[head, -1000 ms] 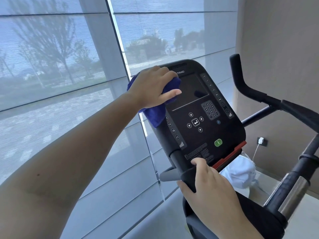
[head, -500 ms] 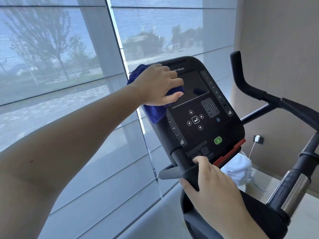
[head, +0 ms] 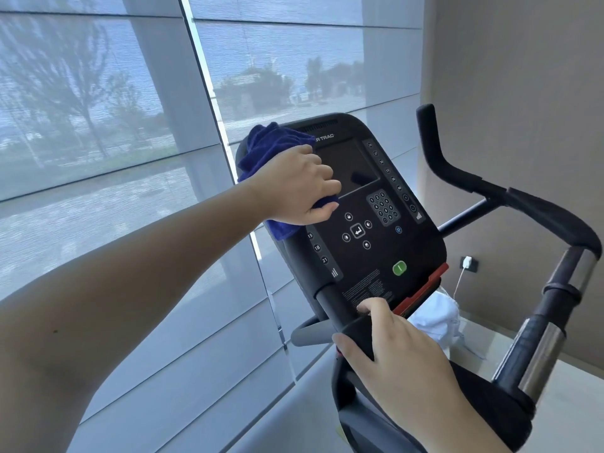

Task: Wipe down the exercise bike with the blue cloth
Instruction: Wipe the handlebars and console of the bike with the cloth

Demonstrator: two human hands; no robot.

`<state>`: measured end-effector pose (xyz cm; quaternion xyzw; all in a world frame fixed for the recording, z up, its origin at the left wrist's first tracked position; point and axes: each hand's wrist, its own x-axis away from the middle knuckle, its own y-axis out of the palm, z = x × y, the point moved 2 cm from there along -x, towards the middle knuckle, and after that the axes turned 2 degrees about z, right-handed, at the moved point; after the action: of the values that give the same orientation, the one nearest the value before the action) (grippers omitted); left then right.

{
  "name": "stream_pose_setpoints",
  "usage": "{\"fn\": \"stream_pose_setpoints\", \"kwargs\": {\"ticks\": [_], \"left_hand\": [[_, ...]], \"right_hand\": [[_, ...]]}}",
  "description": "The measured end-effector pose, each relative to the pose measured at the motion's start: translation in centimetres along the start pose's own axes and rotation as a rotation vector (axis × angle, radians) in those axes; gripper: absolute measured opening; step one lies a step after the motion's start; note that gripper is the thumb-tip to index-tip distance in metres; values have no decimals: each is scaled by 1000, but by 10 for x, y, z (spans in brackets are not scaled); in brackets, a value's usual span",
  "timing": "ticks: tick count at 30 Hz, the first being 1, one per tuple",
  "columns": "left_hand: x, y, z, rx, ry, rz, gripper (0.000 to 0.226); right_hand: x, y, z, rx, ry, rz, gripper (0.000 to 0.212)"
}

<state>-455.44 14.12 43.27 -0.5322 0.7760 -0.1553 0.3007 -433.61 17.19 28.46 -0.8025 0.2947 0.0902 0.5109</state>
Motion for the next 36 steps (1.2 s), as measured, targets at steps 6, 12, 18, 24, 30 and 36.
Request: {"fn": "stream_pose_setpoints", "kwargs": {"ticks": [6, 12, 18, 24, 30, 36], "left_hand": [[2, -2, 4, 23, -7, -16, 50], [12, 9, 29, 99, 43, -3, 43], [18, 10, 48, 161, 21, -10, 44], [20, 9, 58, 196, -10, 10, 43], [24, 8, 68, 269, -53, 9, 48], [26, 2, 78, 341, -114, 24, 49]], "right_hand": [[0, 2, 1, 25, 17, -17, 42], [0, 2, 0, 3, 7, 14, 40], [0, 2, 0, 20, 24, 14, 37], [2, 1, -1, 41, 48, 7, 39], [3, 0, -3, 46, 78, 10, 38], [3, 0, -2, 27, 108, 0, 38]]}}
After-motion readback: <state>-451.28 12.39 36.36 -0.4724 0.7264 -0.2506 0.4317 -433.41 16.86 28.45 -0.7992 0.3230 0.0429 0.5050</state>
